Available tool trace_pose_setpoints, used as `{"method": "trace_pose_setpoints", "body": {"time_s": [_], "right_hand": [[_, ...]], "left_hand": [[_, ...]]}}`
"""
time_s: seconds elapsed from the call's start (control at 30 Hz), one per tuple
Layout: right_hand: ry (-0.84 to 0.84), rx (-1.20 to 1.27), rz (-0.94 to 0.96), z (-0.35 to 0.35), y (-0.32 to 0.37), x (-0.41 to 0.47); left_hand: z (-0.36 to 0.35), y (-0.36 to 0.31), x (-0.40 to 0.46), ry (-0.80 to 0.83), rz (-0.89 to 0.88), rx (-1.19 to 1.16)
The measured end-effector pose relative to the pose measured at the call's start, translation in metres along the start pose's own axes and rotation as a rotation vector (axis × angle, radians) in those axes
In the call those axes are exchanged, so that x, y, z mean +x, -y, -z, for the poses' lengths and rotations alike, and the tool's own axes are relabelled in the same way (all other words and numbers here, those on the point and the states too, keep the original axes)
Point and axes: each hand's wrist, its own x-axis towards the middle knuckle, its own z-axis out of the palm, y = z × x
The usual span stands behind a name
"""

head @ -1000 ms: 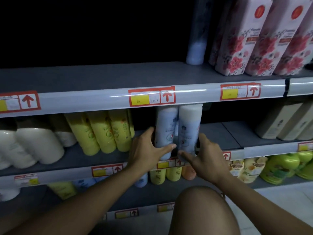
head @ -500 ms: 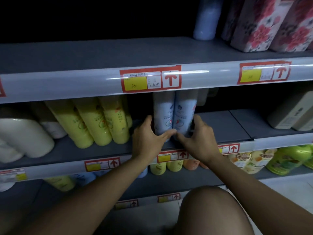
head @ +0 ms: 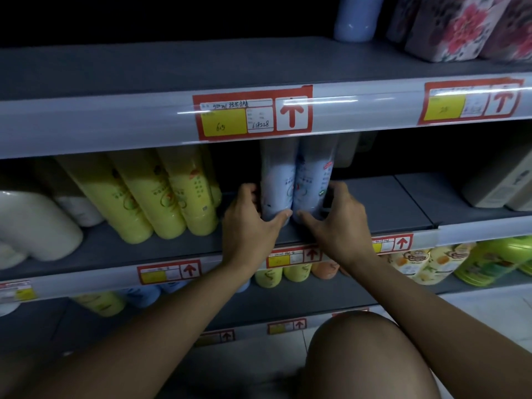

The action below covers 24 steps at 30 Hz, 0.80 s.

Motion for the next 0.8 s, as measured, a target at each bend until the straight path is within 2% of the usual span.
{"method": "trace_pose_setpoints", "body": {"time_s": [0.17,0.27,0.47,0.6,0.8], "right_hand": [[-0.011,-0.008,0.022,-0.002,-0.002,-0.001],[0.056,0.038,-0.046,-0.003,-0.002,0.003],[0.274,0.408,-0.155,0.003,-0.001,0.035],[0.361,0.533,-0.032,0.006,0.008,0.041],[0.391,0.555,0.024,0.005,0.01,0.043]], "left_hand": [[-0.001,-0.002,-0.001,0.006,0.015,-0.022],[0.002,-0.009,0.002,0.034,0.022,0.007],[0.01,-0.02,0.033,0.263,0.144,0.043],[0.008,-0.022,0.04,0.368,0.18,-0.036],[0.006,-0.019,0.034,0.309,0.156,-0.052]]}}
